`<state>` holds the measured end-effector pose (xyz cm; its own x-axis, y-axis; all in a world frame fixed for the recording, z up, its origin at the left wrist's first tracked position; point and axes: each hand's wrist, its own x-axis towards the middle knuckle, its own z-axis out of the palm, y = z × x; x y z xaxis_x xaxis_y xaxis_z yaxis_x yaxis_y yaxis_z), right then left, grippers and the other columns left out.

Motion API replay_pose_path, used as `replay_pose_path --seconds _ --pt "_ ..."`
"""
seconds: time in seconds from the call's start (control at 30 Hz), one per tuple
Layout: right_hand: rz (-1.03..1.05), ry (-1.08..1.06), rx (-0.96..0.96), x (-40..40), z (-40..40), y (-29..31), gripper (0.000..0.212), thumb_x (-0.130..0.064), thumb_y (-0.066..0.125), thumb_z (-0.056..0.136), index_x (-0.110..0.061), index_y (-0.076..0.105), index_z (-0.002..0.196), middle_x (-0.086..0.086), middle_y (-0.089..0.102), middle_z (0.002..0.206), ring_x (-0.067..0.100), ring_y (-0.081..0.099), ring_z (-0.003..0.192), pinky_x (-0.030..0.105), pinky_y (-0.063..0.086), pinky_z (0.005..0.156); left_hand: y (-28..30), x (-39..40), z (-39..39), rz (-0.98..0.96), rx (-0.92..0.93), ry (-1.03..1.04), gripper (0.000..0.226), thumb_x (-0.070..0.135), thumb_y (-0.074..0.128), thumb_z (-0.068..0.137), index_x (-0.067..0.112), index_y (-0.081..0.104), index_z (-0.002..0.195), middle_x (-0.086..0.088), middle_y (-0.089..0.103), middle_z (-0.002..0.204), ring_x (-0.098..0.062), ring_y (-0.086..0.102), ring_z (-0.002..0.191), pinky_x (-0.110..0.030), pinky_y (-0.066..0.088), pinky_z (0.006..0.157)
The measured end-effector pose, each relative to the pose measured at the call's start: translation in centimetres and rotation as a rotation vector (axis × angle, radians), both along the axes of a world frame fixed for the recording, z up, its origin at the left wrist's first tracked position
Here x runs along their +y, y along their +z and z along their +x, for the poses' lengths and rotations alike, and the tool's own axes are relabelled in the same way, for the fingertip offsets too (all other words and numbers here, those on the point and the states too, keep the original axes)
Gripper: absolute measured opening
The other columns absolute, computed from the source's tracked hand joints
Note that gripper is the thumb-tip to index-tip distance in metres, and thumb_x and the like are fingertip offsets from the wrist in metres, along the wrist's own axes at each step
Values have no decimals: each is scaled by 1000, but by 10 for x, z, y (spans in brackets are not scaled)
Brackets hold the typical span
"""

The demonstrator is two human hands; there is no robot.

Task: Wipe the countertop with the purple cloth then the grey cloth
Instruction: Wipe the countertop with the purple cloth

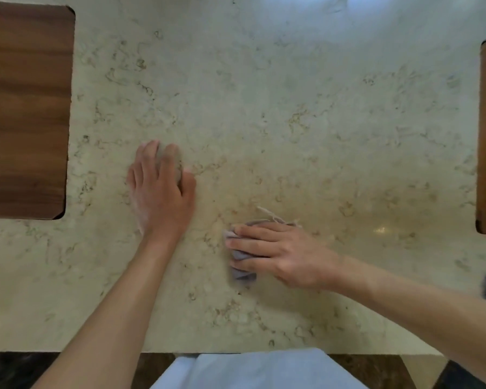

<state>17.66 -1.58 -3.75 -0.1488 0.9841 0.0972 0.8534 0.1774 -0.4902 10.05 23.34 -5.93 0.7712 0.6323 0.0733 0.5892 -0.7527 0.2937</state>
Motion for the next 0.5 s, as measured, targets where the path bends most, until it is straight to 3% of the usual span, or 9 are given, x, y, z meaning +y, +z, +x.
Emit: replay_pose_path --seconds 0.07,0.13,0.23,0.3,0.4,0.5 --pt "3 98 -29 -17 29 0 35 -15 57 105 -20 63 139 0 45 157 20 40 148 43 40 116 1 -4 2 2 20 16 44 28 51 96 10 49 136 -21 44 148 -41 37 142 -54 29 114" --pt "-3 39 -61 -1 84 3 36 -25 56 106 -27 59 142 -9 46 156 8 41 146 37 38 118 1 -7 4 8 35 28 45 28 52 96 10 47 137 -20 42 149 -41 35 143 -54 29 115" --pt "106 -367 -249 44 175 4 29 -12 59 101 -11 69 128 18 62 139 29 57 130 40 50 105 1 -7 3 15 39 42 45 28 52 96 11 48 138 -20 41 149 -40 34 144 -52 27 115" --pt "104 -569 -260 66 208 4 27 -16 52 102 -8 70 121 18 66 128 31 59 118 41 49 91 0 -7 2 25 39 33 45 29 52 96 12 48 138 -19 42 149 -39 35 143 -50 26 115" --pt "119 -557 79 64 167 -1 12 -15 55 103 -7 61 109 16 70 109 30 64 105 39 43 87 1 -6 4 17 34 42 46 30 50 95 13 46 138 -19 41 149 -38 35 144 -48 24 117" --pt "27 -470 39 6 71 4 28 -17 62 101 -16 70 128 10 59 146 29 47 143 46 38 117 3 -9 5 22 39 58 45 29 50 95 14 46 137 -20 41 148 -39 35 142 -50 25 116"
